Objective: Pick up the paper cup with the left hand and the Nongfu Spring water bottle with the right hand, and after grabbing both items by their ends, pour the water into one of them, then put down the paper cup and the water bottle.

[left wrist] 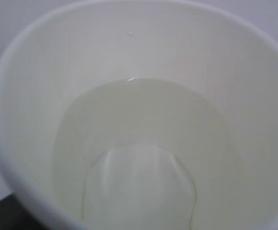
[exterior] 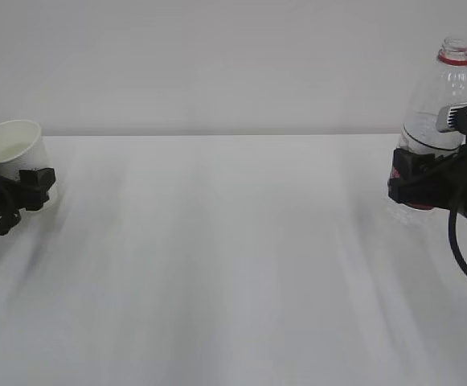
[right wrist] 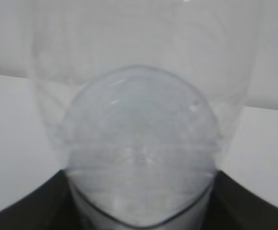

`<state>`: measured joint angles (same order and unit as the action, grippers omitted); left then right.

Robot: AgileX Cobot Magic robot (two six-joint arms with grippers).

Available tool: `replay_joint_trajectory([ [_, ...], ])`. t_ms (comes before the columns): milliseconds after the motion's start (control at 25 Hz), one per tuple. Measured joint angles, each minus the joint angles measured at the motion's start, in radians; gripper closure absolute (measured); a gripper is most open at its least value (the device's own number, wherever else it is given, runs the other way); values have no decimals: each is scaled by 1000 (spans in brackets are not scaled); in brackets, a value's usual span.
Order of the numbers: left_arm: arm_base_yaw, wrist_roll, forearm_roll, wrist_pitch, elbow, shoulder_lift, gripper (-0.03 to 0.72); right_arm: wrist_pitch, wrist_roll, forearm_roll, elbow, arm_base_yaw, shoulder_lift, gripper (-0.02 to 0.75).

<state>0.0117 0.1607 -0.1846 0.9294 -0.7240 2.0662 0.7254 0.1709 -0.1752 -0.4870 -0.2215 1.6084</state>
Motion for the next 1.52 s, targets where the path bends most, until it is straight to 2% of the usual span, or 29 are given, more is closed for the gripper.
replay_joint_trajectory([
  [160,0,-2,3,0,0,0,73,0,0,0,0,0,0,307],
  [440,0,-2,6,24,-2,0,3,0,0,0,0,0,0,307],
  [1040,0,-2,6,25,2,0,-2,0,-2,0,0,0,0,307],
  [1520,0,-2,12,94,115,-43,4,0,-2,0,0,0,0,307],
])
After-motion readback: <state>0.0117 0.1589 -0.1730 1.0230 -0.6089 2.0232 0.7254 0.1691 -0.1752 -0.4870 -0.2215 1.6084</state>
